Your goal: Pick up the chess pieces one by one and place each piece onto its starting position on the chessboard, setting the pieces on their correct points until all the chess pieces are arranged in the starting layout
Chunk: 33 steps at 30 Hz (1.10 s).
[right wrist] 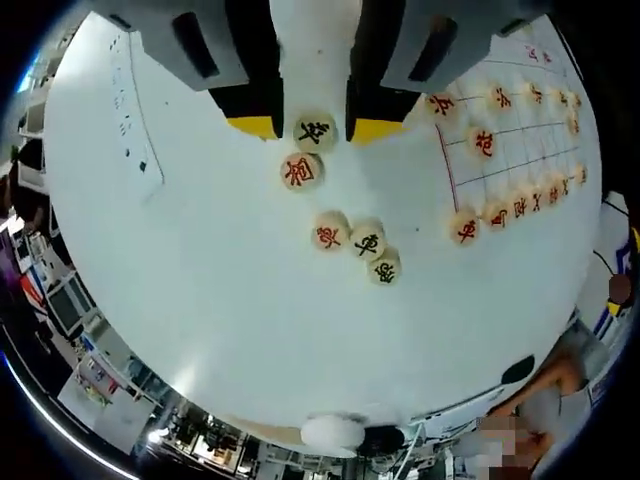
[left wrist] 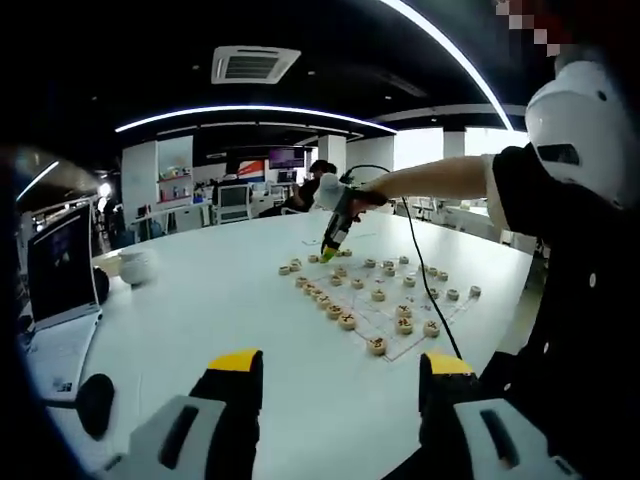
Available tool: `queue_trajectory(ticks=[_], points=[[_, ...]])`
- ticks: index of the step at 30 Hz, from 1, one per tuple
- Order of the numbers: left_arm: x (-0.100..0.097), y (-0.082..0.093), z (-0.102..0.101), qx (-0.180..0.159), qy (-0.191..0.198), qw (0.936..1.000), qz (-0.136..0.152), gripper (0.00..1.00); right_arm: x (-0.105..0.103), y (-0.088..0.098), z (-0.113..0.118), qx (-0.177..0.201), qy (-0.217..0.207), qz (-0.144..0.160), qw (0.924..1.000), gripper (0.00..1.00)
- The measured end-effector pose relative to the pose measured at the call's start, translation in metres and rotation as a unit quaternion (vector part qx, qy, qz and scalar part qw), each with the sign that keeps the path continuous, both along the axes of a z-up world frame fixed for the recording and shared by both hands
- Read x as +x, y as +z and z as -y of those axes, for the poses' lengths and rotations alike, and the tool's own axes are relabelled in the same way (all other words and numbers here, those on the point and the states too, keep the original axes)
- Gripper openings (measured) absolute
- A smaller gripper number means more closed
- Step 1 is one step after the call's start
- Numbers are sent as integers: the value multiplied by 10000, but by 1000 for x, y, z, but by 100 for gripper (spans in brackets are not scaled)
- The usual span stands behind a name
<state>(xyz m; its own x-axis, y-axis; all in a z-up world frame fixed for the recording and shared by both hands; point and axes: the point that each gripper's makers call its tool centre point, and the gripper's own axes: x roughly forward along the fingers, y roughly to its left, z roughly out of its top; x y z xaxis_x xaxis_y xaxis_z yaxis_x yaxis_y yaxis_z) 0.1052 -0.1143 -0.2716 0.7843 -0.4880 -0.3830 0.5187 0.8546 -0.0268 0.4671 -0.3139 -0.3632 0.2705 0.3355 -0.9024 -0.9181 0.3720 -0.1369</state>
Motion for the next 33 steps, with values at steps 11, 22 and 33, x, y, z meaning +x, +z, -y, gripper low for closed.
queue_trajectory(ticks=[11, 22, 33], points=[[0, 1, 0, 7, 17, 10000, 9, 64, -9, 2, 5, -20, 34, 30, 10000, 18], [12, 4, 14, 13, -209, 9998, 60, 64, -60, 80, 19, 942, 194, 506, 9941, 18], [31, 7, 53, -42, -754, 9970, 137, 64, -163, 151, 92, 1790, 55, 1260, 9757, 18]])
